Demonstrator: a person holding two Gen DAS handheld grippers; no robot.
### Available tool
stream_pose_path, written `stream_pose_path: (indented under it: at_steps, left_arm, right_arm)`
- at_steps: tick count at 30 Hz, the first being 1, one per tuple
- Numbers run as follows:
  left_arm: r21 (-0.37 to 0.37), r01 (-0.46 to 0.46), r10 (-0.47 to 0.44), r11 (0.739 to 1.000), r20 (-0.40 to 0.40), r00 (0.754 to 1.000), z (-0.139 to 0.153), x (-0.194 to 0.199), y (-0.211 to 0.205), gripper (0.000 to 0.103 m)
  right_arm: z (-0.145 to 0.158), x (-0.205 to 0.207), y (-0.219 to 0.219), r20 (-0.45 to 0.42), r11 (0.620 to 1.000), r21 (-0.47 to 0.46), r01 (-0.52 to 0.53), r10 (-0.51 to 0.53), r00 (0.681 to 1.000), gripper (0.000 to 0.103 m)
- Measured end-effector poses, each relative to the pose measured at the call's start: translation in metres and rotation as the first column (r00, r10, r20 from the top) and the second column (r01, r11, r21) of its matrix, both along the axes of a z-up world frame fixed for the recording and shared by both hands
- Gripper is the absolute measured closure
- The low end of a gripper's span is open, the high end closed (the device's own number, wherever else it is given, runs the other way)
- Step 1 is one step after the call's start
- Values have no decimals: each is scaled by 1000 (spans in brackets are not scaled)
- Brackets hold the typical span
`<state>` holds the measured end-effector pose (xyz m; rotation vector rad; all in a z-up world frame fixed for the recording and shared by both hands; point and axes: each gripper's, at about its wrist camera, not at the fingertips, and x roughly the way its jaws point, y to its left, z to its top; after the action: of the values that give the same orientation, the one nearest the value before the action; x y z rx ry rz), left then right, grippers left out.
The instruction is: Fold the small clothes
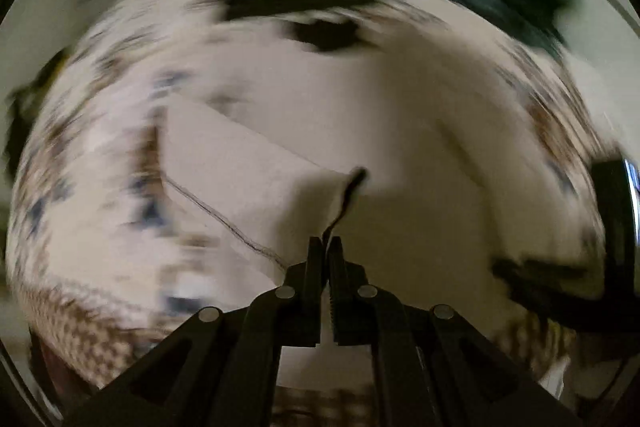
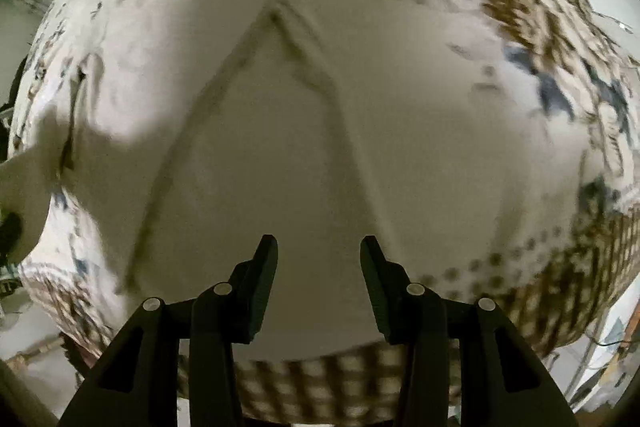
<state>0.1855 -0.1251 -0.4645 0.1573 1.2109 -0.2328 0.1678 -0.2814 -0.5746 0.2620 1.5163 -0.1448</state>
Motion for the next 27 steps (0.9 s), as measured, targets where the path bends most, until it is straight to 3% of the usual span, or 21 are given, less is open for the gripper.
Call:
stream_pose_path:
  at_steps: [3,6,10,13,14,15,16,17,18,22,24,27]
  left_arm:
    - [13,130,-129,991,-44,991,-15,-19,-60,102]
    - [14,174,-172,985,-81,982,-32,-26,-86,102]
    - [11,179,-175,984,-139,975,-45,-21,-98,97]
    - [-66,122,-132,990,-172,976,-44,-18,-81,94]
    - [-108,100,-117,989,-158,980,-39,-18,-70,74]
    - [-125,73,-91,990,-143,986,-35,-18,-56,31]
    - [-122,46,-63,991,-145,987,-33,-16,-45,10]
    - [-127,9,-29,992,-154,988,-32,-15,-32,0]
    - [-132,-30,8,991,-166,986,-31,-15,-18,0]
    - [-107,-209,181,972,-223,958,-32,-17,47,0]
    - [-71,-323,296,944,-255,920,-41,-22,92,0]
    - [-43,-454,412,890,-353,840,-70,-35,152,1]
  right_arm:
    - [-2,-16,-24,-14,999,-17,27,-28,1000,58]
    - [-4,-33,-53,-28,997,-18,77,-78,997,58]
    - [-6,-54,-87,-42,994,2,110,-110,993,58]
    - [-10,-65,-106,-66,985,80,151,-146,987,58]
    - [-10,-68,-115,-71,979,116,165,-158,985,58]
    - [-10,-71,-124,-74,970,162,181,-171,982,58]
    - [-9,-73,-132,-77,963,193,185,-174,982,57]
    - [-11,-74,-139,-84,955,232,185,-170,982,51]
    - [-12,-75,-143,-86,945,268,185,-167,982,46]
    - [-24,-76,-148,-112,925,338,173,-143,983,46]
    - [-33,-78,-150,-131,920,355,165,-126,983,46]
    - [-45,-80,-153,-154,913,373,164,-113,981,46]
